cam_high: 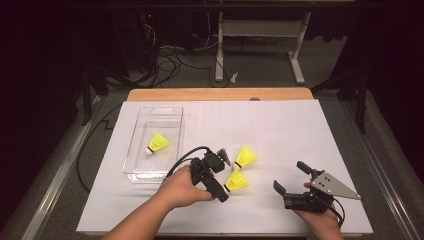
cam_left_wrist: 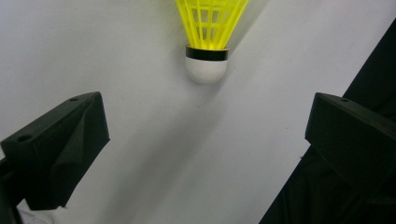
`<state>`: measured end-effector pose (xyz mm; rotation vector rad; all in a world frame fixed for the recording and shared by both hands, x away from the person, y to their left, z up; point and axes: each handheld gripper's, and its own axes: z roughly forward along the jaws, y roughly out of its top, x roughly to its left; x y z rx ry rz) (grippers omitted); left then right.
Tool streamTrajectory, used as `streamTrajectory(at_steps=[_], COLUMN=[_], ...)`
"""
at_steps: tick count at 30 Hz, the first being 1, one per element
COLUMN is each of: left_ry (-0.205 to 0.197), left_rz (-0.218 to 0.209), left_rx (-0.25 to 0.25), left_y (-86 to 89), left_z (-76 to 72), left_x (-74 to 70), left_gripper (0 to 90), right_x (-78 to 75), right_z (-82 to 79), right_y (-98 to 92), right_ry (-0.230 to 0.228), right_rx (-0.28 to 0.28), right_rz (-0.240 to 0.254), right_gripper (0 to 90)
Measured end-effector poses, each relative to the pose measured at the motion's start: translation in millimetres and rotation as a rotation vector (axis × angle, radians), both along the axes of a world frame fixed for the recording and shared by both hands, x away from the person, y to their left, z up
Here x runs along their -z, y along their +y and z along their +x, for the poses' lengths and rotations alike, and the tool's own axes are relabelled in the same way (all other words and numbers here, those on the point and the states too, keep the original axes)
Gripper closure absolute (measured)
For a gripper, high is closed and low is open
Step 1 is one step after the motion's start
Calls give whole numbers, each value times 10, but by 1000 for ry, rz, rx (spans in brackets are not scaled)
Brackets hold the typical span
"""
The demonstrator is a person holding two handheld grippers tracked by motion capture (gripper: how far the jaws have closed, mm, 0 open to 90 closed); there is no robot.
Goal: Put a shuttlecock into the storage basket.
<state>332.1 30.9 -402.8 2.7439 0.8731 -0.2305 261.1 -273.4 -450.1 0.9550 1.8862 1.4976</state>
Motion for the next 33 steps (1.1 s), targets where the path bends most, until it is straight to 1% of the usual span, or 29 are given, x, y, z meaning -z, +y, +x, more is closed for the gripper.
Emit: streamTrajectory(at_steps=[1, 3, 7, 9, 12, 15, 19, 24, 29, 31, 33], left_ry=[5, -5, 0, -4, -6, -2, -7, -19, -18, -22, -18], left_rz=[2, 2, -5, 0, -7, -3, -2, 3, 1, 7, 18], left_rx=[3, 6, 14, 18, 18, 21, 30, 33, 31, 33, 35], left_y=[0, -10, -39, -56, -73, -91, -112, -138, -165, -173, -186], left_z=[1, -7, -11, -14, -18, -17, -29, -39, -40, -37, -33], left_x=[7, 32, 90, 115, 142, 169, 192, 216, 252, 264, 279], left_gripper=[7, 9, 10, 10, 17, 19, 33, 69, 111, 146, 151], right_x=[0, 0, 1, 0, -1, 0, -3, -3, -4, -4, -4], right_z=[0, 1, 1, 0, 0, 1, -1, 0, -1, -1, -2], right_y=[0, 0, 4, 6, 4, 3, 4, 8, 7, 6, 7], right_ry=[0, 0, 2, 1, -1, 1, -3, -2, -3, -2, -3], right_rx=[0, 0, -2, -3, -4, -6, -8, -10, -11, -11, -11], right_rz=[0, 1, 0, -1, -2, -2, -4, -5, -5, -5, -5], right_gripper=[6, 6, 6, 6, 6, 6, 6, 6, 6, 6, 6])
